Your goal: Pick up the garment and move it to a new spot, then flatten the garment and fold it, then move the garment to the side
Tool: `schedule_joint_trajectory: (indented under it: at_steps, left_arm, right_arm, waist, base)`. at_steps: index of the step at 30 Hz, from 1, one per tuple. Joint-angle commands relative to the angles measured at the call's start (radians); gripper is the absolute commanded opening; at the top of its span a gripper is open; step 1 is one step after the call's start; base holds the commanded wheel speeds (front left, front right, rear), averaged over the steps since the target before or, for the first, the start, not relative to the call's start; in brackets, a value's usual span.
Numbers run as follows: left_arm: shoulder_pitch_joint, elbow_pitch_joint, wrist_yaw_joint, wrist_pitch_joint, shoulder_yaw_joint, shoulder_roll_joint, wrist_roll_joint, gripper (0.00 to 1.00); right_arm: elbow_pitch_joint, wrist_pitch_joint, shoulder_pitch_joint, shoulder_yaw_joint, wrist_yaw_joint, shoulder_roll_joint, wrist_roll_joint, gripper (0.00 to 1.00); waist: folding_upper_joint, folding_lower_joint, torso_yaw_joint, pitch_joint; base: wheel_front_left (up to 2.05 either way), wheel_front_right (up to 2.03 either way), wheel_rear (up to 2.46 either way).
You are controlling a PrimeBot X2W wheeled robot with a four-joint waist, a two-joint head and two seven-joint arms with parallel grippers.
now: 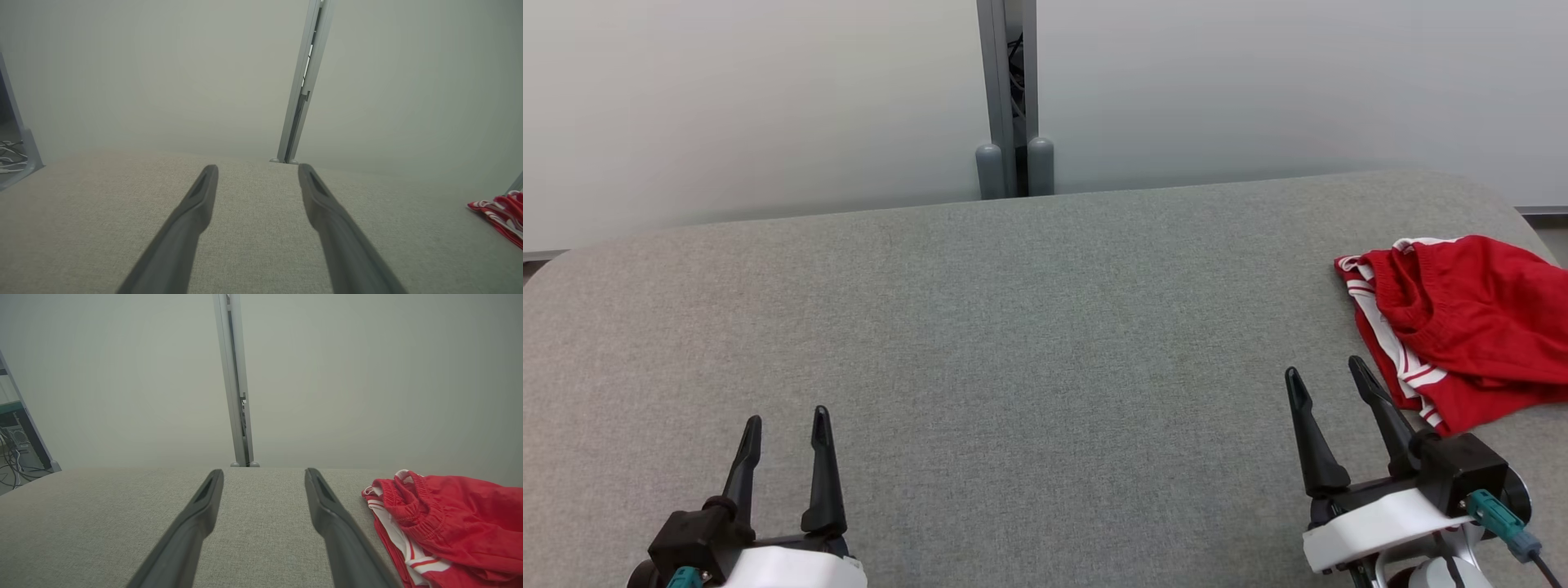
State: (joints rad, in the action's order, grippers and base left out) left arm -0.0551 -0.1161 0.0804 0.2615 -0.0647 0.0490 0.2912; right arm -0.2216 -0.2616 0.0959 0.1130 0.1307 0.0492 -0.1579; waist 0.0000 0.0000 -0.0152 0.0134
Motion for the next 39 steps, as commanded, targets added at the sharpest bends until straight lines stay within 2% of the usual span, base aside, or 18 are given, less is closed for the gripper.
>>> schedule_joint_trajectory:
  at_steps: [1,19,25,28,39]
  left_arm:
    - [-0.001,-0.003,0.007,0.003,0.002,0.004,0.006,1.00]
    - [-0.004,-0.006,0.023,0.002,-0.002,0.004,0.019,1.00]
    - [-0.002,-0.017,-0.008,0.003,0.000,0.004,0.050,1.00]
    - [-0.006,-0.029,-0.052,0.003,-0.007,0.003,0.035,1.00]
    - [-0.013,-0.054,-0.049,0.003,0.013,0.004,0.093,1.00]
  right_arm:
    - [0.003,-0.006,-0.003,-0.001,0.000,0.004,-0.002,1.00]
    - [-0.003,-0.006,-0.007,0.002,0.000,0.004,-0.009,1.00]
    - [-0.005,-0.006,-0.003,0.004,0.000,0.004,0.002,1.00]
    - [-0.005,-0.006,-0.005,0.005,0.000,0.004,0.007,1.00]
    - [-0.008,-0.006,-0.005,0.007,0.000,0.004,-0.001,1.00]
  waist:
    - [0.0000,0.0000,0.001,0.000]
    - [0.0000,0.0000,0.006,0.002]
    - [0.0000,0.0000,0.006,0.002]
    - [0.0000,0.0000,0.006,0.001]
    - [0.0000,0.0000,0.005,0.004]
  base:
    - [0.00,0.00,0.00]
    - [0.00,0.00,0.00]
    - [0.00,0.00,0.00]
    - [0.00,0.00,0.00]
    - [0.00,0.00,0.00]
